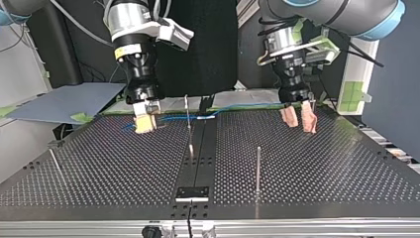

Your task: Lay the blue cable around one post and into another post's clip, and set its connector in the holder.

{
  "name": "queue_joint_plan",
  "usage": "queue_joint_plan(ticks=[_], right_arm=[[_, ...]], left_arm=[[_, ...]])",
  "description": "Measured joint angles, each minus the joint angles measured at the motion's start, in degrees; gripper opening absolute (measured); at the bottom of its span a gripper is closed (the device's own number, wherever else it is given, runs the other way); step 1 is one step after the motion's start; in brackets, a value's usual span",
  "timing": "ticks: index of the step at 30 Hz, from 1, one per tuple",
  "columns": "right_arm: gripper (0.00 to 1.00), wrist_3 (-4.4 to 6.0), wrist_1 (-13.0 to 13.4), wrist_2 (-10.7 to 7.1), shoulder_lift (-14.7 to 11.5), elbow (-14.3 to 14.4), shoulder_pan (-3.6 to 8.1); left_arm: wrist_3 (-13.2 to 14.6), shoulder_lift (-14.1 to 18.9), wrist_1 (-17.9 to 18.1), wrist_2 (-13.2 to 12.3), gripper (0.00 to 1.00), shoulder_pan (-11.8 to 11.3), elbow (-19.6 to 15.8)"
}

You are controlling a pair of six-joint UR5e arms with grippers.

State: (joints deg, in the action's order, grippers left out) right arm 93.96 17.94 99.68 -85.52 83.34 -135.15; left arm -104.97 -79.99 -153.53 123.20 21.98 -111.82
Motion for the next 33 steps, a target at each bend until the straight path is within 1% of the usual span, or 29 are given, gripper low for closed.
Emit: queue_joint_plan(ticks=[5, 12, 15, 19, 25, 28, 33], right_arm=[[0.00, -0.17, -2.4, -0.11, 0.5, -2.4, 1.25], [0.00, -0.78, -5.7, -0.65, 3.3, -5.7, 2.71], [0.00, -1.02, -7.0, -0.74, 4.6, -7.0, 3.05], [0.00, -1.20, -8.9, -1.04, 6.5, -8.9, 3.11], [0.00, -1.55, -11.8, -1.39, 9.4, -11.8, 3.26], [0.00, -1.63, -12.2, -1.46, 10.7, -13.1, 3.52], [0.00, -1.68, -11.8, -1.51, 13.0, -15.3, 4.05]], left_arm=[[0.0, -2.1, -2.2, -1.9, 1.00, -0.7, 2.2], [-0.1, -5.4, -5.5, -2.4, 1.00, -2.0, 5.5], [-0.2, -6.8, -6.9, -2.4, 1.00, -2.6, 6.9], [-0.2, -8.6, -8.8, -2.5, 1.00, -3.6, 8.8], [-0.2, -11.4, -11.5, -3.7, 1.00, -5.3, 11.5], [-0.4, -12.8, -12.9, -4.8, 1.00, -6.6, 12.9], [-1.9, -15.1, -15.2, -6.9, 1.00, -8.8, 15.2]])
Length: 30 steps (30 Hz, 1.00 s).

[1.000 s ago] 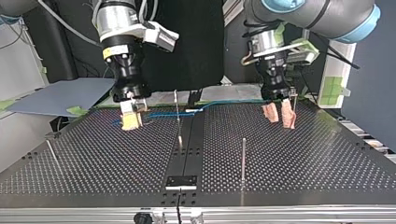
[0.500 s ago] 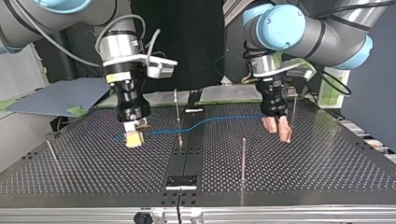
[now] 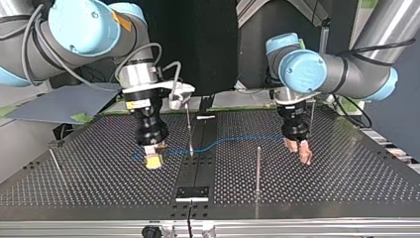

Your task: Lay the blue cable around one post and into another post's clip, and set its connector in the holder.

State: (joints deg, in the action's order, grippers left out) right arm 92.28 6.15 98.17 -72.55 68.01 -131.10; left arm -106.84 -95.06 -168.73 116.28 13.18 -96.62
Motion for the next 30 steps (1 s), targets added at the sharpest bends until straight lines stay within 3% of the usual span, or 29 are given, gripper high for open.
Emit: queue_joint_plan(ticks=[6, 12, 19, 30], right_arm=[[0.00, -0.05, 0.3, -0.40, 2.3, -1.2, 0.28], [0.00, -0.15, 0.4, -0.62, 2.7, -1.8, 0.50], [0.00, -0.31, 0.5, -0.85, 2.8, -1.9, 0.80], [0.00, -0.27, 1.1, -0.81, 4.2, -2.0, 2.03]], left_arm=[[-1.8, -2.2, -3.0, -2.2, 1.00, -2.8, 3.0], [-4.2, -2.6, -6.0, -3.5, 1.00, -4.2, 6.0], [-6.2, -2.7, -9.5, -5.4, 1.00, -4.8, 9.8], [-6.1, -5.3, -10.5, -9.4, 1.00, -4.3, 15.9]])
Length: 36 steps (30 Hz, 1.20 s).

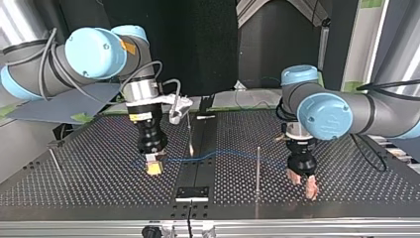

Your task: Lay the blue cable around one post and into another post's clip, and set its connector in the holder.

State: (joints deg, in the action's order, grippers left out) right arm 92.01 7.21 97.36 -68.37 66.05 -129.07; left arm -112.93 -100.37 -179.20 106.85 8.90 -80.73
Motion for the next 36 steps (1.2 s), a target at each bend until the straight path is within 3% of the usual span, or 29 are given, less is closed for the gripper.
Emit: queue_joint_plan(ticks=[8, 15, 27, 36], right_arm=[[0.00, 0.25, 0.0, 0.19, 1.5, 0.0, 1.58], [0.00, 0.02, -1.7, 0.27, 1.9, 0.2, 2.97], [0.00, -0.02, -4.8, 0.25, 2.1, 0.2, 4.12], [0.00, -0.07, -6.4, 0.22, 2.3, 0.2, 4.17]], left_arm=[[0.1, -1.5, -0.3, 0.2, 1.00, 0.1, 3.9], [0.2, -2.0, -0.4, 1.6, 1.00, 0.1, 7.0], [0.5, -0.4, -0.4, 3.5, 1.00, 1.3, 12.5], [0.9, 0.2, -0.6, 3.9, 1.00, 2.2, 11.0]])
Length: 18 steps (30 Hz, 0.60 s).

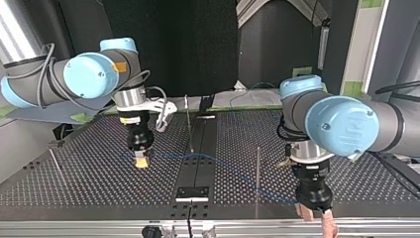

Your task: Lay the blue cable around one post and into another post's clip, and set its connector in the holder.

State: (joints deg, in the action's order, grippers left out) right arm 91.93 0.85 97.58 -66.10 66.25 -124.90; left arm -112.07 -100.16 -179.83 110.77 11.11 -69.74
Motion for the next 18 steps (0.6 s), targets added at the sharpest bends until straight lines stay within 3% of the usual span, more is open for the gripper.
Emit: queue_joint_plan(ticks=[8, 18], right_arm=[[0.00, -0.06, -0.5, 0.01, 0.1, 0.4, -0.03], [0.00, 0.50, 1.8, 0.08, 0.1, 3.8, -0.20]], left_arm=[[0.6, 0.8, 2.7, -0.4, 1.00, 0.1, -3.9], [0.5, 0.8, 7.4, -1.3, 1.00, -0.5, -8.6]])
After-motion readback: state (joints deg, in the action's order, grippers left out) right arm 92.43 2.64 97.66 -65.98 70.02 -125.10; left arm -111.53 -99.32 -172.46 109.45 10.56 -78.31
